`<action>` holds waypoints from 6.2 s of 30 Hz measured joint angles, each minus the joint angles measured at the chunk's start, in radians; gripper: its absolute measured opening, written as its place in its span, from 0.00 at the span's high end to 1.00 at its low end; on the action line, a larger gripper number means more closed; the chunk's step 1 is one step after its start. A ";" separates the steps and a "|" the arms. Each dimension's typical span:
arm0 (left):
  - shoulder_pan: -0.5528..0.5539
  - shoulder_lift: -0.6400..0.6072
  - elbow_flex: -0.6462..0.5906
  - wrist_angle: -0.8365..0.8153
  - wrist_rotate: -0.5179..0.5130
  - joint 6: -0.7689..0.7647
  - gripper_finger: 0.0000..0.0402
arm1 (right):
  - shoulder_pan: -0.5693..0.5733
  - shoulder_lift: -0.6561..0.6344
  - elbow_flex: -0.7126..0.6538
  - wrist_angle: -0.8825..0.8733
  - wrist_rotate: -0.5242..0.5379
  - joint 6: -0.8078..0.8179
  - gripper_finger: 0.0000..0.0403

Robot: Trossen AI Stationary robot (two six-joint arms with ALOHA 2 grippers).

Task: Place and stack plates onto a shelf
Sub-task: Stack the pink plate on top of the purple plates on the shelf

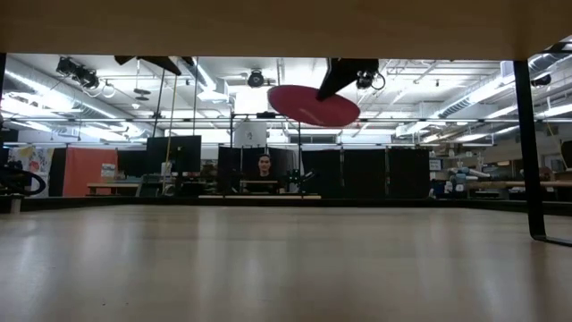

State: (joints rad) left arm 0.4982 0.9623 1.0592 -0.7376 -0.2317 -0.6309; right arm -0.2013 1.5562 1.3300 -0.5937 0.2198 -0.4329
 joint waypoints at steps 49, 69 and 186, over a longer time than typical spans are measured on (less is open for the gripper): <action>-0.082 0.208 0.000 0.423 0.161 -0.084 0.57 | 0.253 0.001 0.000 -0.013 0.307 -0.333 0.96; -0.088 0.216 0.000 0.420 0.166 -0.083 0.57 | 0.258 0.001 0.000 0.074 0.305 -0.399 0.96; -0.205 0.216 0.000 0.404 0.554 -0.018 0.95 | 0.665 -0.531 -0.031 -0.211 0.616 0.333 0.56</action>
State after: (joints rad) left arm 0.2933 1.1778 1.0592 -0.3336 0.3221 -0.6489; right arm 0.4637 1.0250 1.2989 -0.8048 0.8355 -0.1002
